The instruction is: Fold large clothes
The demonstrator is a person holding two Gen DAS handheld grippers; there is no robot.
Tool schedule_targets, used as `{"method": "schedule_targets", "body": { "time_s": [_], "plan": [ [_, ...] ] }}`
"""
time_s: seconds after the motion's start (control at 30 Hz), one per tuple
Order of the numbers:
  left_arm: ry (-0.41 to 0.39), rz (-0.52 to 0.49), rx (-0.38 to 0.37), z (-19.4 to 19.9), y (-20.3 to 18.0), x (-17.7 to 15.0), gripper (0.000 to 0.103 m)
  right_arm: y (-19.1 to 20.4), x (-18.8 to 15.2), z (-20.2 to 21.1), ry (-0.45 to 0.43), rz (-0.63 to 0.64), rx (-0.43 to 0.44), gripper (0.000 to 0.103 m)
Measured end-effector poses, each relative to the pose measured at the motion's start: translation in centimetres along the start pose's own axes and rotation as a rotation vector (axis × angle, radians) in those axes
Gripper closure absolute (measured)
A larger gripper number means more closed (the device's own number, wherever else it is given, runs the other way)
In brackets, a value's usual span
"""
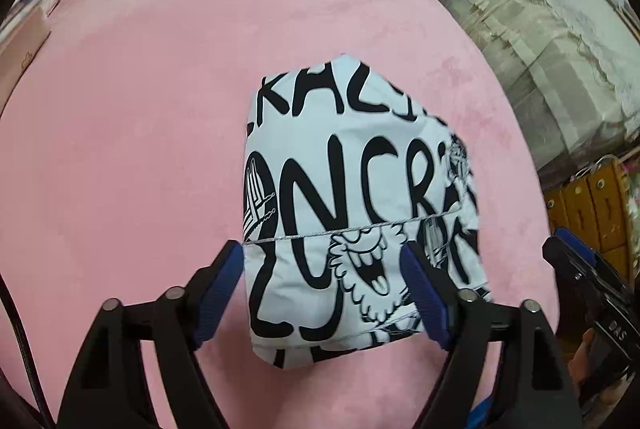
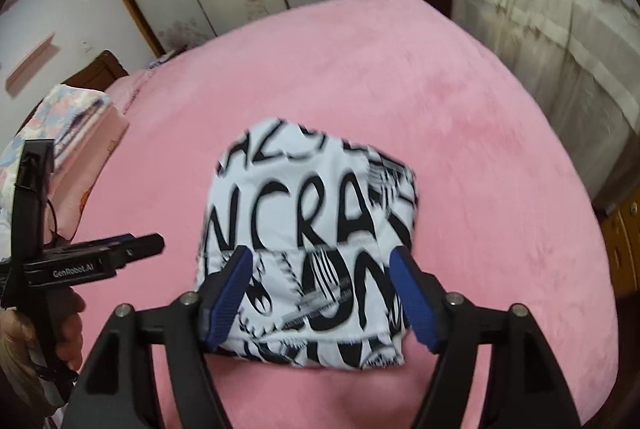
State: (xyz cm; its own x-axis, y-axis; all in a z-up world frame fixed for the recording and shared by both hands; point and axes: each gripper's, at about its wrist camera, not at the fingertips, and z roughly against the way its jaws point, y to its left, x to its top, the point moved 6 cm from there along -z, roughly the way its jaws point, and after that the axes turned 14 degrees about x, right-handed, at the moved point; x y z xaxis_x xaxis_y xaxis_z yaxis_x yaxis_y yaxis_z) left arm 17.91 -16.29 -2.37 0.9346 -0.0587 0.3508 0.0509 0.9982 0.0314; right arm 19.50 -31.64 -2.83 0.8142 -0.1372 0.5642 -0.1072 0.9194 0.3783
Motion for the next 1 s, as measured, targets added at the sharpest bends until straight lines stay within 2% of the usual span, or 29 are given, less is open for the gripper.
{"method": "schedule_targets", "body": {
  "time_s": [0.1,0.2,0.4,0.6,0.8,1.0],
  "plan": [
    [-0.001,0.014,0.003,0.9,0.3,0.7,0.021,1.0,1.5,0.4,-0.001,0.039,0.01,0.029],
    [0.006,0.017,0.022,0.9,0.4,1.1,0.021,1.2,2.6,0.1,0.007,0.068,0.0,0.02],
    [-0.003,0.044,0.027,-0.7,0.8,1.6,0.021,0.3,3.3,-2.6,0.052,0.128,-0.033,0.018],
    [-0.015,0.051,0.034,-4.2,1.1,1.3,0.021,-3.0,2.0,-7.4,0.14,0.091,-0.034,0.018],
    [0.035,0.077,0.02,-8.6,1.6,-0.1,0.021,-6.4,-0.1,-10.9,0.2,0.063,-0.041,0.018],
    [0.078,0.114,-0.02,-11.9,2.4,-1.2,0.021,-9.0,-2.2,-13.3,0.244,0.008,0.011,0.018]
  ]
}}
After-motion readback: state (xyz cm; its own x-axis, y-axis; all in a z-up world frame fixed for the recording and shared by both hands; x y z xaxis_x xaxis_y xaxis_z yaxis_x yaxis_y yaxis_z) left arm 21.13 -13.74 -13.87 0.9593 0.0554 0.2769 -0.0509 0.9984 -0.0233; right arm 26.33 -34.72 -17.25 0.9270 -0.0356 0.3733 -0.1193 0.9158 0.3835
